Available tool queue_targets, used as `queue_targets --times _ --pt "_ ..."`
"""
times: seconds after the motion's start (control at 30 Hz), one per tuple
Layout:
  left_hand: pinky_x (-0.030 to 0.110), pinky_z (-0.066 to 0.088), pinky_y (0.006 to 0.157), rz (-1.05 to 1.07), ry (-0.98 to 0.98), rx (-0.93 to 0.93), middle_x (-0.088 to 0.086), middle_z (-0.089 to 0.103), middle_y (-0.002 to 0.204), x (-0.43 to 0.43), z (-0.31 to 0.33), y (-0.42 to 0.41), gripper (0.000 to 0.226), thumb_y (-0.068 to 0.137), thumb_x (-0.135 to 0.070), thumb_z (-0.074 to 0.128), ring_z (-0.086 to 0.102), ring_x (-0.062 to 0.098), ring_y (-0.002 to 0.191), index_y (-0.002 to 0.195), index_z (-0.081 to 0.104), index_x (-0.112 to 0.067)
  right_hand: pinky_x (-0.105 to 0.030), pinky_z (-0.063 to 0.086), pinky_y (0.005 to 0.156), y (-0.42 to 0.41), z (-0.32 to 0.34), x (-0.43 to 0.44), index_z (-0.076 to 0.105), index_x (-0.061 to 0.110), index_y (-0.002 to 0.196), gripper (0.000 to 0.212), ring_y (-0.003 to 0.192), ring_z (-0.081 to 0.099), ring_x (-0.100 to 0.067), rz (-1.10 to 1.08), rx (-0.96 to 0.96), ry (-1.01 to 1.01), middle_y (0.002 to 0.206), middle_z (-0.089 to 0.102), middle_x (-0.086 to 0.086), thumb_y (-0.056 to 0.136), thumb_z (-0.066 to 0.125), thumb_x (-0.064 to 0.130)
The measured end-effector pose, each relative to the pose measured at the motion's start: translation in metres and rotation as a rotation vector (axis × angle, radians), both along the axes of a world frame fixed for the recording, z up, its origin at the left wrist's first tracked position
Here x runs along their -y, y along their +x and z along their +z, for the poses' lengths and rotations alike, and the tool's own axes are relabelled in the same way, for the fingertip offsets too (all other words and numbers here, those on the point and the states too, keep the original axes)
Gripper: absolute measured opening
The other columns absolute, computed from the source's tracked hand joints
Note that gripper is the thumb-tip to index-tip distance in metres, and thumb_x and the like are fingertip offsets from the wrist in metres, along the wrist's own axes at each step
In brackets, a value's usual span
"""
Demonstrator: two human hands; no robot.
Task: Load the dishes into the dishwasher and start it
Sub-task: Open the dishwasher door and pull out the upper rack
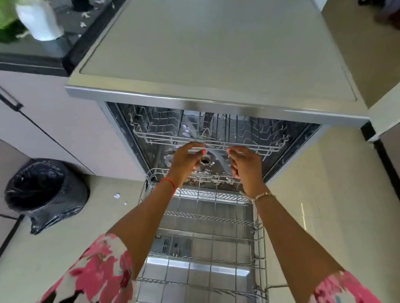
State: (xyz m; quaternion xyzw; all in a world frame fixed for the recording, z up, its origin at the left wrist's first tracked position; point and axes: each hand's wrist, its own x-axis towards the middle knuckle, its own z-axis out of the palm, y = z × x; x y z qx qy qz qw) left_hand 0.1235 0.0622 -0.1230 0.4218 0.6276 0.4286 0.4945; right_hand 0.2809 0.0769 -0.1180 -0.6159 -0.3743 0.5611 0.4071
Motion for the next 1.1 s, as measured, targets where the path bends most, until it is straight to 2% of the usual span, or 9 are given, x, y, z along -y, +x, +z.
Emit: queue_targets --times 0.13,0.27,0.33,0.43,0.57,0.77,0.87,1.0,1.1 --pt "0.008 0.035 0.039 0.018 0.022 -0.03 0.006 0.056 0.074 -0.039 -0.02 -0.004 0.026 0.088 0.001 0.056 0.046 -0.004 0.037 0.114 0.056 0.0 -0.014 0.025 0.038 -0.003 -0.013 -0.042 0.062 0.012 0.102 0.015 0.032 0.032 -0.008 0.042 -0.074 0.036 0.036 0.045 0.008 0.087 0.062 0.008" --pt "0.011 0.04 0.041 -0.023 -0.007 -0.094 0.012 0.061 0.089 -0.072 -0.053 -0.022 0.021 0.088 -0.002 0.058 0.047 -0.003 0.038 0.109 0.058 -0.002 -0.013 0.024 0.037 0.005 -0.043 -0.071 0.063 0.008 0.101 0.017 0.032 0.029 -0.008 0.129 0.032 -0.048 0.036 0.041 0.008 0.084 0.066 0.007" --pt "0.012 0.04 0.042 -0.087 0.01 -0.169 0.011 0.061 0.087 -0.079 -0.063 -0.029 0.009 0.09 -0.006 0.056 0.049 0.0 0.041 0.098 0.059 -0.007 -0.012 0.024 0.035 0.01 -0.053 -0.077 0.064 0.001 0.1 0.015 0.03 0.029 -0.005 0.15 0.069 -0.055 0.035 0.042 0.008 0.086 0.063 0.005" --pt "0.016 0.036 0.042 -0.133 0.007 -0.165 0.004 0.059 0.075 -0.08 -0.074 -0.033 0.003 0.092 -0.011 0.053 0.053 0.016 0.052 0.093 0.057 -0.01 -0.013 0.024 0.035 0.014 -0.06 -0.078 0.064 -0.003 0.098 0.013 0.029 0.029 -0.004 0.146 0.107 -0.021 0.036 0.042 0.007 0.088 0.059 0.004" --pt "0.014 0.037 0.043 -0.142 0.037 -0.207 0.003 0.049 0.057 -0.082 -0.08 -0.033 0.005 0.093 -0.008 0.051 0.045 -0.001 0.036 0.092 0.055 -0.008 -0.015 0.026 0.034 0.012 -0.064 -0.078 0.06 -0.006 0.096 0.014 0.029 0.029 -0.004 0.164 0.145 0.0 0.048 0.038 -0.003 0.088 0.06 0.005" --pt "0.011 0.039 0.044 -0.198 0.038 -0.24 0.0 0.046 0.058 -0.063 -0.075 -0.031 0.005 0.095 -0.008 0.047 0.044 -0.002 0.036 0.094 0.052 -0.008 -0.014 0.028 0.034 0.018 -0.06 -0.058 0.056 0.006 0.075 0.014 0.03 0.029 -0.004 0.203 0.142 -0.007 0.048 0.036 -0.002 0.089 0.059 0.005" --pt "0.008 0.038 0.041 -0.209 0.018 -0.2 -0.002 0.046 0.061 -0.035 -0.071 -0.03 0.005 0.095 -0.005 0.046 0.043 -0.003 0.035 0.095 0.051 -0.007 -0.014 0.031 0.034 0.024 -0.057 -0.03 0.056 0.009 0.076 0.013 0.03 0.031 -0.004 0.232 0.125 -0.035 0.05 0.036 -0.003 0.088 0.059 0.006" --pt "0.009 0.035 0.04 -0.186 -0.029 -0.133 -0.007 0.046 0.053 0.014 -0.073 -0.028 0.008 0.094 -0.002 0.046 0.04 -0.002 0.035 0.1 0.051 -0.004 -0.015 0.03 0.034 0.027 -0.061 0.013 0.056 0.0 0.085 0.006 0.03 0.031 -0.004 0.258 0.124 -0.103 0.048 0.036 0.0 0.088 0.058 0.004" --pt "0.01 0.034 0.039 -0.213 -0.076 -0.156 -0.004 0.045 0.047 0.057 -0.074 -0.026 0.01 0.094 -0.004 0.048 0.039 -0.001 0.032 0.102 0.053 -0.004 -0.014 0.03 0.034 0.032 -0.065 0.051 0.057 0.008 0.081 0.008 0.03 0.034 -0.007 0.26 0.109 -0.207 0.044 0.04 0.003 0.087 0.061 0.008"
